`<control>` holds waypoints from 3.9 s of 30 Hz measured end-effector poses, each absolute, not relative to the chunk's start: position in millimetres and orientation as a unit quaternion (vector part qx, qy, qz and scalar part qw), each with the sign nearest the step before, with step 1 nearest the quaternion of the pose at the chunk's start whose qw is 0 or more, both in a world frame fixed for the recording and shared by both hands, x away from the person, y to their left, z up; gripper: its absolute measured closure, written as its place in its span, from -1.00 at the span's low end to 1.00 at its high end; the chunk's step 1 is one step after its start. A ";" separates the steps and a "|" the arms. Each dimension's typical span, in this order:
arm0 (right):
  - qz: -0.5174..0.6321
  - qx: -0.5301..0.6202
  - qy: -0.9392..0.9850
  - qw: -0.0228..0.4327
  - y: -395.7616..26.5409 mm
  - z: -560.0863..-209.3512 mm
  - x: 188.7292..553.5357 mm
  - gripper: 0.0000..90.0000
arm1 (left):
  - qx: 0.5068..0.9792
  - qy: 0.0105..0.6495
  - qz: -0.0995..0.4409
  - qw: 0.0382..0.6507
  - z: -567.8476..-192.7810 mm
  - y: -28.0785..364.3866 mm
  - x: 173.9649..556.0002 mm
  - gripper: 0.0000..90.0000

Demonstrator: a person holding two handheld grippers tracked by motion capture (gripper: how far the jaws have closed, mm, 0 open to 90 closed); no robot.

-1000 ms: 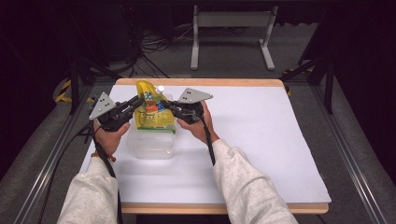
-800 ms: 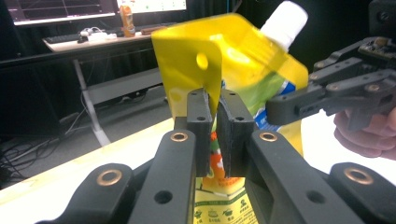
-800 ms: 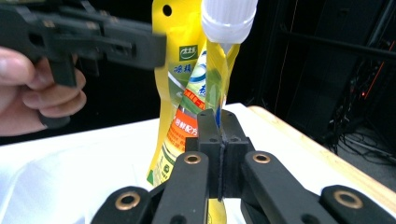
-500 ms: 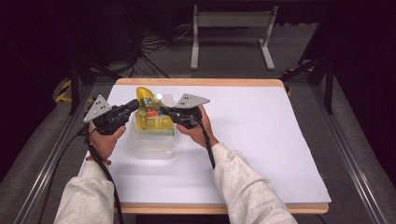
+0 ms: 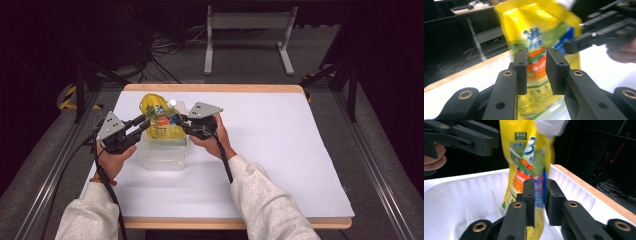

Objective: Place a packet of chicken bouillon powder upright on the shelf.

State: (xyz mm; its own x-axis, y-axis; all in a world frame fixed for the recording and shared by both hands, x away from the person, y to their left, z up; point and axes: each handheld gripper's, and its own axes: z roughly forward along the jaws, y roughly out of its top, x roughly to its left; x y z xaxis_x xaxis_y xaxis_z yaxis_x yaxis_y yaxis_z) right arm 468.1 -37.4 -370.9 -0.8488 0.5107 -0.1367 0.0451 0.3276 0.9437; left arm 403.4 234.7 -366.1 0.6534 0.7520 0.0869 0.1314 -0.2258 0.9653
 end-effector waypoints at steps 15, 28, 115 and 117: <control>0.530 0.184 0.800 0.214 -57.7 -368.8 461.2 0.75 | 0.767 0.261 0.284 0.513 -367.9 203.2 360.6 0.38; 0.505 0.199 0.808 0.230 -89.4 -367.8 449.0 0.75 | 0.788 0.237 0.275 0.497 -375.6 179.6 327.6 -0.12; 0.347 0.367 0.804 0.314 -343.0 -437.1 288.2 -0.65 | 0.854 0.265 0.180 0.410 -445.5 185.5 311.3 -0.84; 0.349 0.366 0.803 0.316 -342.3 -435.9 288.0 -0.65 | 0.854 0.265 0.181 0.410 -445.4 185.9 310.5 -0.84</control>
State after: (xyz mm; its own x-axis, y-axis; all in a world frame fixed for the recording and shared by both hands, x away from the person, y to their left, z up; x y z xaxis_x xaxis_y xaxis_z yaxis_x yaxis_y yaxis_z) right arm 288.0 -342.3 -435.9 -0.5322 0.8081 -0.2524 0.3672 0.4890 0.7912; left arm 310.5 185.9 -445.4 0.7937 0.6013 0.0917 0.3045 -0.5233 0.7959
